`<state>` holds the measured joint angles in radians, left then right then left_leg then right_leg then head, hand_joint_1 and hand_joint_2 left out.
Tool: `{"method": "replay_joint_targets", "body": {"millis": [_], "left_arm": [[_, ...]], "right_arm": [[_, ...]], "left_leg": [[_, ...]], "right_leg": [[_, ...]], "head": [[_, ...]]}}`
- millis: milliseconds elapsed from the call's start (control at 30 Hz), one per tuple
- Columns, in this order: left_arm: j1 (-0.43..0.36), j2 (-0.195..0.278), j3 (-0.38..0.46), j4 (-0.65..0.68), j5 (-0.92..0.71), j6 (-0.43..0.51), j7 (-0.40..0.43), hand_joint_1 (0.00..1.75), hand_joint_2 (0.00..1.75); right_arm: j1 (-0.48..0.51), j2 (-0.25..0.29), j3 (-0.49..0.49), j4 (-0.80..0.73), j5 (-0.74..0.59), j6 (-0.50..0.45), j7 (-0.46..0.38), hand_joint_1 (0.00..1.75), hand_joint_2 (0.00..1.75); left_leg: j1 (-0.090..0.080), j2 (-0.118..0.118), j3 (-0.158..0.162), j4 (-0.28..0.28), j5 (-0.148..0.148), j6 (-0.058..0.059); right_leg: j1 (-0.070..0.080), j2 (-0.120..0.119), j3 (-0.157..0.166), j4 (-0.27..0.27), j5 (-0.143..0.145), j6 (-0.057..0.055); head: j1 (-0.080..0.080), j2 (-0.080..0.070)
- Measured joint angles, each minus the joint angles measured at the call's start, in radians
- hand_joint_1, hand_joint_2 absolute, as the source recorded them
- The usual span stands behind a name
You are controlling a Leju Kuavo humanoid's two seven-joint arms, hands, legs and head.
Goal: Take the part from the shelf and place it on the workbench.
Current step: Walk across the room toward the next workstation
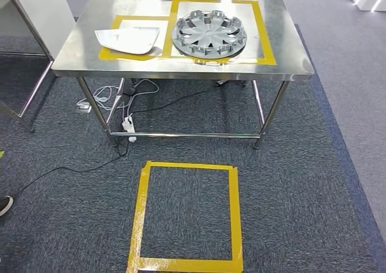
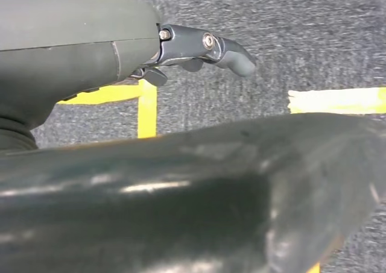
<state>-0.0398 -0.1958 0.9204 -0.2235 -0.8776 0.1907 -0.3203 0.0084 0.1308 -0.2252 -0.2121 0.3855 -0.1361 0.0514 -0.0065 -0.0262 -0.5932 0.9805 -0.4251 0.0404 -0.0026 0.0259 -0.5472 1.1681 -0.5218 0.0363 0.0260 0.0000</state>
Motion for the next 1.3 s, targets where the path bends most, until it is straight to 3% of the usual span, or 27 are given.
{"method": "replay_joint_targets", "body": {"millis": [33,100,167,200,267,333,367,400,433,467,533,567,600,667,700,767,833,867,900,933,967,1033,1100,1133,1200,1233,1300], "left_arm": [[-0.002,-0.001,0.0,0.0,-0.002,-0.001,0.001,0.0,0.0],[-0.007,-0.002,0.0,0.0,-0.006,-0.002,0.003,0.0,0.0],[-0.007,0.0,0.0,0.0,-0.01,-0.002,0.007,0.0,0.0],[-0.006,0.0,0.0,0.0,-0.011,-0.002,0.01,0.0,0.0],[-0.004,0.001,0.0,0.0,-0.012,-0.002,0.015,0.0,0.0],[-0.005,0.0,0.0,0.0,-0.012,-0.002,0.018,0.0,0.0],[-0.005,0.0,0.0,0.0,-0.013,-0.002,0.019,0.0,0.0],[-0.004,0.001,0.0,0.0,-0.013,-0.002,0.021,0.0,0.0],[-0.003,0.001,0.0,0.0,-0.014,-0.002,0.023,0.0,0.0],[-0.002,0.001,0.0,0.0,-0.015,-0.002,0.024,0.0,0.0],[-0.001,0.001,0.0,0.0,-0.017,-0.003,0.027,0.0,0.0],[-0.001,0.002,0.0,0.0,-0.019,-0.003,0.029,0.0,0.0],[0.0,0.002,0.0,0.0,-0.021,-0.004,0.031,0.0,0.0],[0.0,0.002,0.0,0.0,-0.023,-0.005,0.034,0.0,0.0],[0.001,0.002,0.0,0.0,-0.024,-0.005,0.036,0.0,0.0],[-0.002,0.002,0.0,0.0,-0.026,-0.005,0.039,0.0,0.0],[-0.004,0.002,0.0,0.0,-0.029,-0.005,0.04,0.0,0.0],[-0.004,0.001,-0.001,0.0,-0.03,-0.005,0.04,0.0,0.0],[-0.004,0.001,-0.001,0.0,-0.031,-0.006,0.041,0.0,0.0],[-0.004,0.001,-0.001,0.0,-0.031,-0.006,0.041,0.0,0.0],[-0.004,0.001,-0.001,0.0,-0.031,-0.008,0.041,0.0,0.0],[-0.005,0.001,-0.001,0.0,-0.032,-0.011,0.042,0.0,0.0],[-0.007,0.001,-0.001,0.0,-0.033,-0.012,0.043,0.0,0.0],[-0.007,0.001,-0.001,0.0,-0.033,-0.013,0.043,0.0,0.0],[-0.004,0.002,-0.001,0.0,-0.033,-0.013,0.044,0.0,0.0],[-0.002,0.002,-0.001,0.0,-0.033,-0.013,0.044,0.0,0.0],[-0.002,0.003,-0.001,0.0,-0.033,-0.013,0.044,0.0,0.0]], "right_arm": [[-0.001,-0.002,0.011,0.001,0.006,0.005,0.006,0.0,0.0],[-0.004,-0.006,0.031,0.005,0.016,0.013,0.016,0.0,0.0],[-0.006,-0.007,0.045,0.009,0.023,0.019,0.022,0.0,0.0],[-0.007,-0.008,0.051,0.01,0.026,0.021,0.025,0.0,0.0],[-0.005,-0.009,0.061,0.012,0.03,0.026,0.029,0.0,0.0],[-0.003,-0.01,0.066,0.014,0.031,0.03,0.031,0.0,0.0],[-0.003,-0.01,0.068,0.016,0.031,0.032,0.032,0.0,0.0],[-0.004,-0.011,0.069,0.017,0.031,0.033,0.033,0.0,0.0],[-0.005,-0.011,0.071,0.017,0.03,0.035,0.033,0.0,0.0],[-0.006,-0.012,0.072,0.017,0.03,0.037,0.034,0.0,0.0],[-0.008,-0.012,0.074,0.018,0.03,0.041,0.034,0.0,0.0],[-0.009,-0.012,0.075,0.019,0.03,0.043,0.035,0.0,0.0],[-0.01,-0.012,0.075,0.019,0.03,0.045,0.035,0.0,0.0],[-0.014,-0.012,0.077,0.02,0.03,0.048,0.036,0.0,0.0],[-0.017,-0.012,0.078,0.02,0.031,0.049,0.037,0.0,0.0],[-0.021,-0.012,0.081,0.02,0.031,0.051,0.039,0.0,0.0],[-0.02,-0.013,0.082,0.021,0.031,0.053,0.04,0.0,0.0],[-0.019,-0.014,0.082,0.021,0.031,0.054,0.04,0.0,0.0],[-0.017,-0.014,0.082,0.022,0.031,0.055,0.041,0.0,0.0],[-0.016,-0.015,0.082,0.022,0.031,0.056,0.042,0.0,0.0],[-0.014,-0.016,0.082,0.022,0.032,0.058,0.042,0.0,0.0],[-0.012,-0.017,0.083,0.024,0.032,0.063,0.043,0.0,0.0],[-0.012,-0.018,0.083,0.027,0.032,0.066,0.043,0.0,0.0],[-0.012,-0.018,0.083,0.028,0.032,0.067,0.043,0.0,0.0],[-0.012,-0.019,0.083,0.028,0.033,0.067,0.044,0.0,0.0],[-0.011,-0.019,0.084,0.028,0.033,0.067,0.044,0.0,0.0],[-0.01,-0.019,0.084,0.028,0.033,0.068,0.043,0.0,0.0]], "left_leg": [[-0.002,-0.009,-0.008,0.004,0.008,-0.003],[-0.004,-0.027,-0.02,0.011,0.025,-0.011],[-0.005,-0.044,-0.031,0.014,0.038,-0.02],[-0.005,-0.041,-0.037,0.021,0.033,-0.025],[-0.003,-0.015,-0.063,0.089,-0.024,-0.038],[0.002,0.008,-0.106,0.227,-0.106,-0.051],[0.004,0.011,-0.122,0.287,-0.131,-0.055],[0.007,0.013,-0.124,0.316,-0.137,-0.057],[0.008,0.016,-0.107,0.305,-0.123,-0.057],[0.009,0.022,-0.074,0.255,-0.095,-0.055],[0.003,0.057,0.003,0.12,-0.045,-0.042],[-0.003,0.075,0.027,0.075,-0.035,-0.033],[-0.008,0.087,0.036,0.053,-0.035,-0.025],[-0.012,0.079,0.036,0.041,-0.039,-0.013],[-0.009,0.068,0.038,0.031,-0.041,-0.007],[-0.001,0.048,0.041,0.009,-0.04,0.004],[0.001,0.028,0.039,0.004,-0.037,0.01],[0.001,0.018,0.038,0.005,-0.036,0.01],[0.001,0.005,0.038,0.007,-0.036,0.01],[0.002,-0.008,0.038,0.009,-0.037,0.01],[0.003,-0.022,0.039,0.012,-0.037,0.009],[0.004,-0.05,0.036,0.022,-0.04,0.002],[0.004,-0.075,0.02,0.037,-0.039,-0.01],[0.005,-0.087,0.011,0.041,-0.036,-0.018],[0.008,-0.105,-0.001,0.045,-0.03,-0.032],[0.007,-0.092,-0.008,0.057,-0.038,-0.037],[0.006,-0.034,-0.045,0.137,-0.087,-0.046]], "right_leg": [[-0.001,0.022,0.058,-0.084,-0.001,-0.004],[-0.003,0.051,0.128,-0.204,-0.034,-0.008],[-0.004,0.034,0.133,-0.229,-0.044,-0.014],[-0.006,0.022,0.13,-0.229,-0.041,-0.02],[-0.008,-0.006,0.125,-0.23,-0.034,-0.032],[-0.006,-0.037,0.12,-0.228,-0.03,-0.037],[-0.006,-0.051,0.117,-0.225,-0.03,-0.038],[-0.006,-0.066,0.115,-0.223,-0.03,-0.038],[-0.005,-0.078,0.114,-0.22,-0.031,-0.037],[-0.005,-0.09,0.117,-0.218,-0.033,-0.035],[-0.003,-0.11,0.121,-0.214,-0.038,-0.029],[-0.001,-0.12,0.123,-0.212,-0.039,-0.024],[0.001,-0.128,0.122,-0.212,-0.04,-0.02],[0.003,-0.144,0.125,-0.212,-0.041,-0.01],[0.002,-0.137,0.121,-0.208,-0.048,-0.005],[-0.001,-0.088,0.089,-0.15,-0.088,0.004],[-0.005,-0.038,0.019,-0.013,-0.148,0.009],[-0.006,-0.03,-0.018,0.056,-0.167,0.011],[-0.007,-0.028,-0.043,0.096,-0.166,0.014],[-0.009,-0.027,-0.051,0.096,-0.144,0.016],[-0.011,-0.023,-0.042,0.056,-0.104,0.018],[-0.02,0.021,0.003,-0.075,-0.025,0.022],[-0.026,0.069,0.034,-0.154,-0.008,0.021],[-0.026,0.077,0.038,-0.159,-0.015,0.017],[-0.026,0.051,0.042,-0.162,-0.014,0.005],[-0.027,0.036,0.043,-0.164,-0.011,-0.002],[-0.027,0.002,0.044,-0.168,-0.007,-0.013]], "head": [[0.0,0.0],[0.0,0.0],[0.0,0.0],[-0.002,0.0],[-0.008,0.0],[-0.014,0.0],[-0.014,0.0],[-0.014,0.0],[-0.014,0.0],[-0.014,0.0],[-0.014,0.0],[-0.014,0.0],[-0.013,0.0],[-0.011,0.0],[-0.01,0.0],[-0.007,0.0],[-0.003,0.0],[-0.003,0.0],[-0.002,0.0],[-0.002,0.0],[-0.002,0.0],[-0.002,0.0],[-0.002,0.0],[-0.003,0.0],[-0.003,0.0],[-0.006,0.0],[-0.014,0.0]]}}
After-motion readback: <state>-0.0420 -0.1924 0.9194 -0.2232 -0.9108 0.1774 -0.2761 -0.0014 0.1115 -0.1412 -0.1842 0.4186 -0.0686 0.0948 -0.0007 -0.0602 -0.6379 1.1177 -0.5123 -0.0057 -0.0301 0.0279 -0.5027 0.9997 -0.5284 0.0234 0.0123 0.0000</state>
